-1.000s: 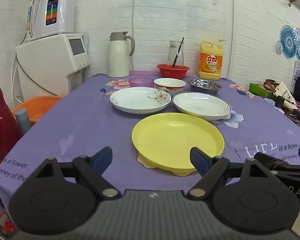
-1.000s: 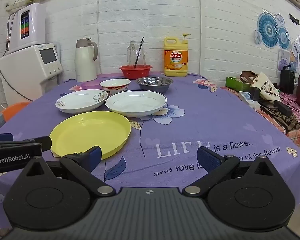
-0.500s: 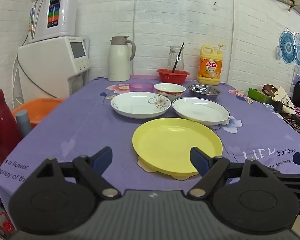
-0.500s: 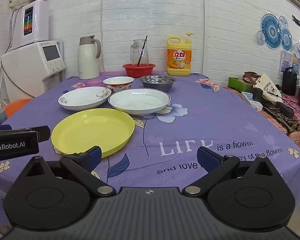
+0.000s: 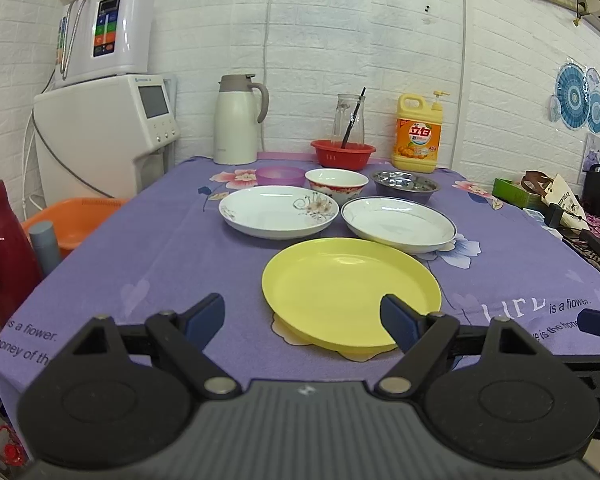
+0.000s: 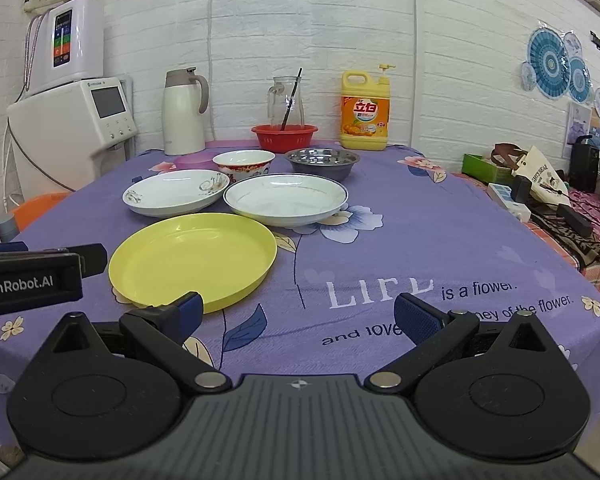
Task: Organize plates and bowls
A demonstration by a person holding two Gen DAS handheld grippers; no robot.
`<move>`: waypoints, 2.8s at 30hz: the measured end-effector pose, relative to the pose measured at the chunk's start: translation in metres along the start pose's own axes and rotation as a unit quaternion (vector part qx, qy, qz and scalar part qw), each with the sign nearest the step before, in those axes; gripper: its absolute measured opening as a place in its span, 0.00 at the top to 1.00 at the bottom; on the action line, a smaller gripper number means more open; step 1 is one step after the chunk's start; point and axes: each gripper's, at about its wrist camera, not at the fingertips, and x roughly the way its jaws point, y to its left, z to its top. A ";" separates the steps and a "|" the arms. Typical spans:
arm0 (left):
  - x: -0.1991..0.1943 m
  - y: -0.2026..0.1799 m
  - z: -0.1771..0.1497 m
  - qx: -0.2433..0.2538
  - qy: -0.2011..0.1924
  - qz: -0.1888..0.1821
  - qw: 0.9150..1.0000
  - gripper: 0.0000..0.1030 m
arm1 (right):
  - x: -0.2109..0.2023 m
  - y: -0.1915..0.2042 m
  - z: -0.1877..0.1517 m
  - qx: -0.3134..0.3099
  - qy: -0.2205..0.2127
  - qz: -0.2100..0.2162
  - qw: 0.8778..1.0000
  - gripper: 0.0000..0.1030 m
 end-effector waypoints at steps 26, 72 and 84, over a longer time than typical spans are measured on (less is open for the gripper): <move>0.051 0.015 0.007 -0.008 0.045 0.015 0.999 0.20 | 0.035 0.003 0.007 0.011 0.035 0.008 0.999 0.00; 0.169 0.045 0.028 -0.001 0.120 -0.054 0.991 0.54 | 0.149 0.033 0.036 -0.025 0.106 0.100 0.989 0.00; 0.148 0.082 0.028 -0.028 0.141 -0.018 0.989 0.71 | 0.143 0.072 0.042 -0.015 0.117 0.139 0.983 0.00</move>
